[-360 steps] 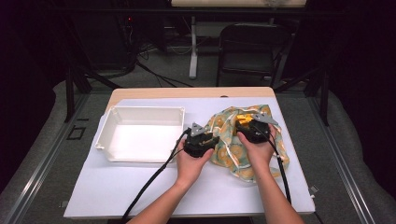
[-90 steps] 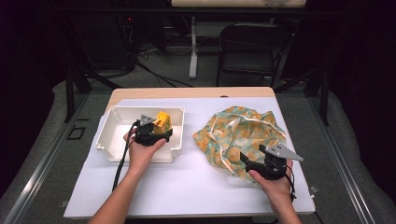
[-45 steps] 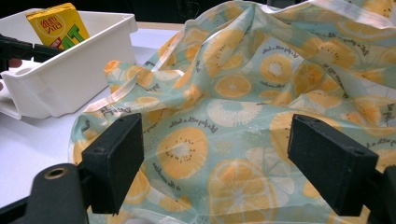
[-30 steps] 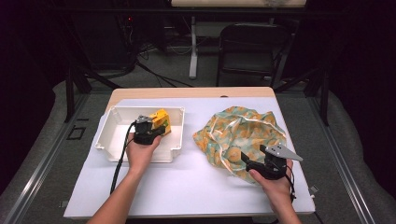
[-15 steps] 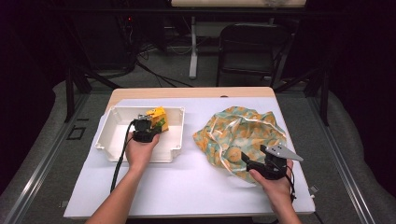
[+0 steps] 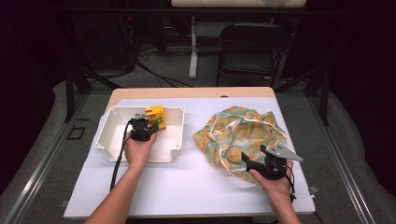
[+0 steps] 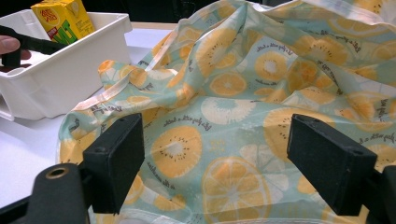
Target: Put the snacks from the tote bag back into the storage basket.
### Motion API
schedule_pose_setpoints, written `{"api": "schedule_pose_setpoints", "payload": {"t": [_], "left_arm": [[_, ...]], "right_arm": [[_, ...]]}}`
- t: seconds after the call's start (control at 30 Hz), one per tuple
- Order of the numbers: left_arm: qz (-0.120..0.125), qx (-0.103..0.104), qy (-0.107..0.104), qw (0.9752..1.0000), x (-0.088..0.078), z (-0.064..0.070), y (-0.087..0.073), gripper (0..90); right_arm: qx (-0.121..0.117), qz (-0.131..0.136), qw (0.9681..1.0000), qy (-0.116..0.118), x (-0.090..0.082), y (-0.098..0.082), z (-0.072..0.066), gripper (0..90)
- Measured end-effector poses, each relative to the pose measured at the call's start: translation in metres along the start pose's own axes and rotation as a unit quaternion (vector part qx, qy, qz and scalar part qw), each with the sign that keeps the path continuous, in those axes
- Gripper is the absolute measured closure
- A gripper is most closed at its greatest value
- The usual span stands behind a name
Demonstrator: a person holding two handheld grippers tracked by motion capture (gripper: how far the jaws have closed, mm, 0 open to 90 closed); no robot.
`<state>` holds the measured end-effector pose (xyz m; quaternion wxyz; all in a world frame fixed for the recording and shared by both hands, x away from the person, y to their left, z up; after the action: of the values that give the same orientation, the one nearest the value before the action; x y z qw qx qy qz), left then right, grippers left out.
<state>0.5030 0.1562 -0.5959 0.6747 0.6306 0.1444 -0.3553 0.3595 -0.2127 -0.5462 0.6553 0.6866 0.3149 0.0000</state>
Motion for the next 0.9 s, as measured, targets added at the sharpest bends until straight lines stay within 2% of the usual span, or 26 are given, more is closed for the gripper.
{"api": "schedule_pose_setpoints", "payload": {"t": [0.07, 0.1, 0.4, 0.6, 0.67, 0.77, 0.83, 0.9], "left_arm": [[0.001, 0.008, 0.010, 0.9999, 0.000, -0.003, 0.000, 90.0], [0.005, 0.003, 0.011, 0.9999, 0.002, -0.005, 0.000, 90.0], [0.003, -0.014, 0.000, 0.9999, 0.003, -0.009, 0.001, 90.0], [0.001, 0.000, 0.004, 1.0000, 0.004, -0.008, -0.001, 90.0], [0.001, 0.007, 0.005, 1.0000, 0.003, -0.007, -0.001, 86.3], [0.007, 0.019, 0.007, 0.9998, -0.001, -0.005, 0.000, 75.6], [0.027, 0.022, 0.006, 0.9994, -0.006, -0.005, 0.002, 63.7], [0.042, 0.020, 0.003, 0.9989, -0.012, -0.004, 0.003, 57.2]], "right_arm": [[0.001, 0.000, 1.0000, 0.000, 0.000, 0.000, 0.000, 18.4], [0.001, 0.000, 1.0000, 0.000, 0.000, 0.000, 0.000, 18.5], [0.000, 0.002, 1.0000, -0.004, 0.001, 0.000, 0.001, 18.6], [-0.001, 0.001, 1.0000, -0.006, 0.000, -0.001, 0.001, 18.7], [-0.002, 0.003, 1.0000, -0.006, 0.000, 0.000, 0.001, 18.7], [-0.003, 0.002, 1.0000, -0.006, 0.000, 0.000, 0.001, 18.7], [-0.003, 0.002, 1.0000, -0.006, 0.000, 0.000, 0.002, 18.7], [-0.003, 0.003, 1.0000, -0.006, 0.000, 0.000, 0.002, 18.7]]}}
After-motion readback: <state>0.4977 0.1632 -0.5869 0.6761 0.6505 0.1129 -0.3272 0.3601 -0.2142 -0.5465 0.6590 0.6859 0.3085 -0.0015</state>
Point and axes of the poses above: each handheld gripper's, and its own axes: x roughly forward along the jaws, y roughly out of its top, z roughly to its right, the point moved 8 cm from there along x, roughly forward along the jaws, and after that the axes turned 3 degrees about y, right-handed, at the moved point
